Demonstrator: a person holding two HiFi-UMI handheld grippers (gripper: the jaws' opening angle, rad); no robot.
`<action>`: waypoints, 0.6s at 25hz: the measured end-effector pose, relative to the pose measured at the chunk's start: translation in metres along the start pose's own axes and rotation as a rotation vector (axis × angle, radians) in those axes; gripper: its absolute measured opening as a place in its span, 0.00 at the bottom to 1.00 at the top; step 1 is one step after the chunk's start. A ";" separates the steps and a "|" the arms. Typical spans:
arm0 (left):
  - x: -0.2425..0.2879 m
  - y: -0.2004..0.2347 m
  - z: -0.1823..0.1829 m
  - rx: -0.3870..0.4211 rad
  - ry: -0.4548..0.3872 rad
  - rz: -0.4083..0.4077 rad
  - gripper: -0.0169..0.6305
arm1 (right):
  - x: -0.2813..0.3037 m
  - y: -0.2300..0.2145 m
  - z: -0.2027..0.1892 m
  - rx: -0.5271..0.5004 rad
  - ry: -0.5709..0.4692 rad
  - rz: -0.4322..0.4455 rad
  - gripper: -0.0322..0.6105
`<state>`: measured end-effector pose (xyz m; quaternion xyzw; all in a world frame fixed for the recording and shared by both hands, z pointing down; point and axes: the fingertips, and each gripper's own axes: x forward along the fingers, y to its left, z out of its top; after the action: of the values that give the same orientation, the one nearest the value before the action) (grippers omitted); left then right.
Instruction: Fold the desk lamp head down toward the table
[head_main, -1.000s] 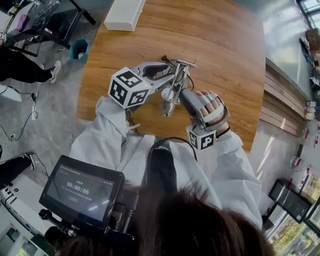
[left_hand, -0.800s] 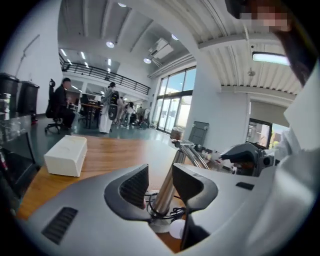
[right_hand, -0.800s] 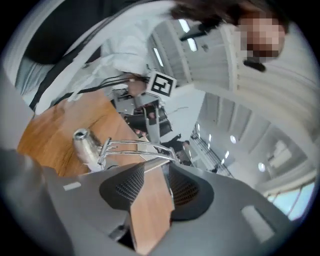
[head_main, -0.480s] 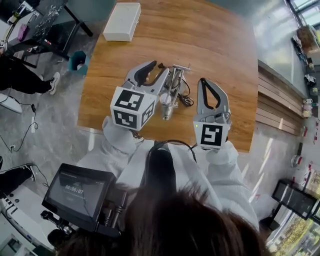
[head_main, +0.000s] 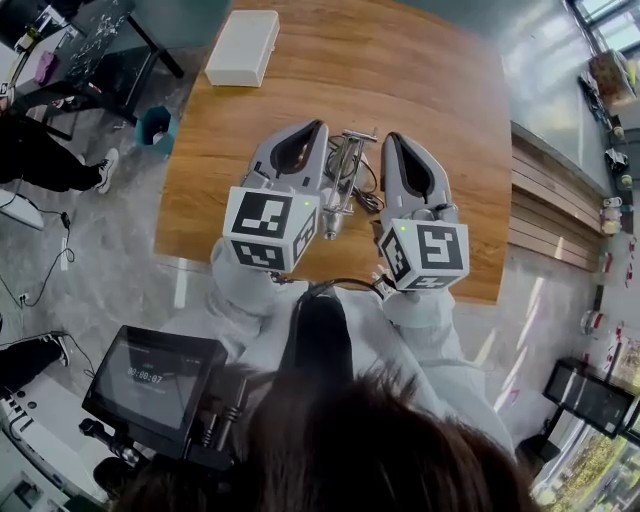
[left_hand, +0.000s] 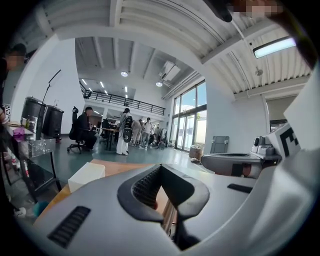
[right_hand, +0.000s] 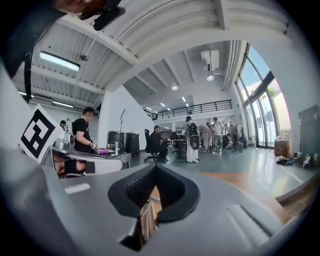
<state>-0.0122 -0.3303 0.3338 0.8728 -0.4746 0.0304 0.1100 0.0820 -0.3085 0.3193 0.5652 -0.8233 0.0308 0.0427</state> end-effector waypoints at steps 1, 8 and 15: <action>0.001 -0.001 0.000 0.004 0.002 -0.001 0.03 | 0.001 0.002 0.000 0.021 0.000 0.011 0.05; 0.002 -0.011 0.000 0.036 0.001 -0.029 0.03 | 0.001 0.011 0.002 0.065 0.009 0.049 0.05; 0.005 -0.016 0.003 0.049 0.001 -0.039 0.03 | 0.001 0.014 0.004 0.049 0.013 0.057 0.05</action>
<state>0.0039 -0.3261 0.3291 0.8843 -0.4566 0.0402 0.0893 0.0683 -0.3048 0.3157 0.5420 -0.8378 0.0557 0.0332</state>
